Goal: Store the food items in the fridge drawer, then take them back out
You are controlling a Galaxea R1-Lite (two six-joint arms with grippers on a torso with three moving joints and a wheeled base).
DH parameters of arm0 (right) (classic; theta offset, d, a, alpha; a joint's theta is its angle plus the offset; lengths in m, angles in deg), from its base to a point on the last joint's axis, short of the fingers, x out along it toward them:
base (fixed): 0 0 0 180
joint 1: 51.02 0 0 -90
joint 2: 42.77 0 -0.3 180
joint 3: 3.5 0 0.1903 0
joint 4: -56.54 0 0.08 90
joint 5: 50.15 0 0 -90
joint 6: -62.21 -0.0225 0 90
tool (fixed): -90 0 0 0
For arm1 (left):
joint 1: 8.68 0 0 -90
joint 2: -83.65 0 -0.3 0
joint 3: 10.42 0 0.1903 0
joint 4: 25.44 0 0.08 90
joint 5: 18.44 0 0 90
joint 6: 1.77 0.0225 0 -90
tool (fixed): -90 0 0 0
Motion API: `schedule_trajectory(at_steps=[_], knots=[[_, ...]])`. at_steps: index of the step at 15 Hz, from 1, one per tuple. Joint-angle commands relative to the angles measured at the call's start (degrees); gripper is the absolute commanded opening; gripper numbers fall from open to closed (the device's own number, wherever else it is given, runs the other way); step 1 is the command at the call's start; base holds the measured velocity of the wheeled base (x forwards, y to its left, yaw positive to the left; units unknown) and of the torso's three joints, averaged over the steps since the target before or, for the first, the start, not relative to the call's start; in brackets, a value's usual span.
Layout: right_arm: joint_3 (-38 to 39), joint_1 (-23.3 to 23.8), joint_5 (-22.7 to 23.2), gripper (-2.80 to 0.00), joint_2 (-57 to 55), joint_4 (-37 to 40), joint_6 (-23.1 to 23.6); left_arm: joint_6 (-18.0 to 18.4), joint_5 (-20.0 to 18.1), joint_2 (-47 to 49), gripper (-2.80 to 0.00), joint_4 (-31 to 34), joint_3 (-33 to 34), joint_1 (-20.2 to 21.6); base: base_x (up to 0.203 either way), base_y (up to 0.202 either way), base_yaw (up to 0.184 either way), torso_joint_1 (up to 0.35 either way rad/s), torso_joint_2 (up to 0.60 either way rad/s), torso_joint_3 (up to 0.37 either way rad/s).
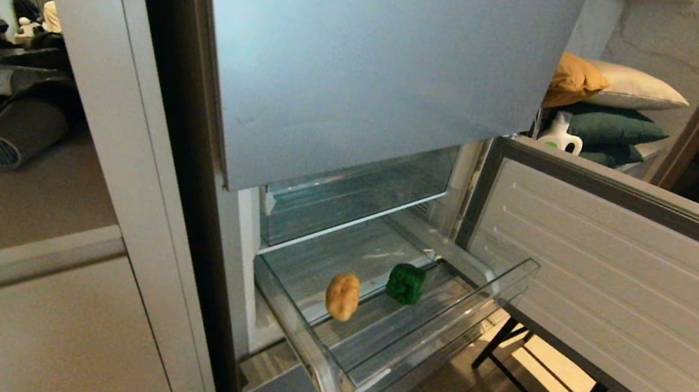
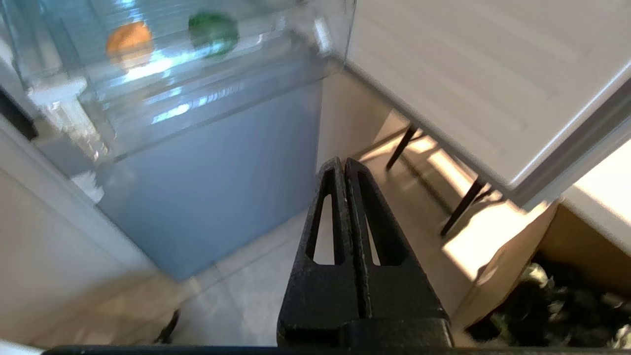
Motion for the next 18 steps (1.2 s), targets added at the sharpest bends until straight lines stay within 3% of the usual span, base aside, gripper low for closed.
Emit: schedule_trajectory(at_steps=[1, 4, 10, 13, 18], knots=[[1.2, 1.1, 0.5, -2.80, -0.4, 0.1, -0.3, 0.0, 0.0, 0.0, -2.80, 0.0, 0.0, 0.0, 0.000, 0.000, 0.000, 0.000, 0.00, 0.000], [1.8, 1.2, -2.3, -2.80, -0.4, 0.1, -2.9, 0.0, 0.0, 0.0, -2.80, 0.0, -0.1, 0.0, 0.000, 0.000, 0.000, 0.000, 0.00, 0.000], [3.3, 1.1, -3.3, -2.80, -0.7, 0.1, -3.4, 0.0, 0.0, 0.0, -2.80, 0.0, 0.0, 0.0, 0.000, 0.000, 0.000, 0.000, 0.00, 0.000], [2.7, 7.4, -2.1, -2.80, -0.5, 0.0, -2.7, 0.0, 0.0, 0.0, -2.80, 0.0, 0.0, 0.0, 0.000, 0.000, 0.000, 0.000, 0.00, 0.000], [7.8, 8.8, 1.3, -2.80, 15.1, -0.7, -1.9, 0.0, 0.0, 0.0, -2.80, 0.0, 0.0, 0.0, 0.000, 0.000, 0.000, 0.000, 0.00, 0.000]])
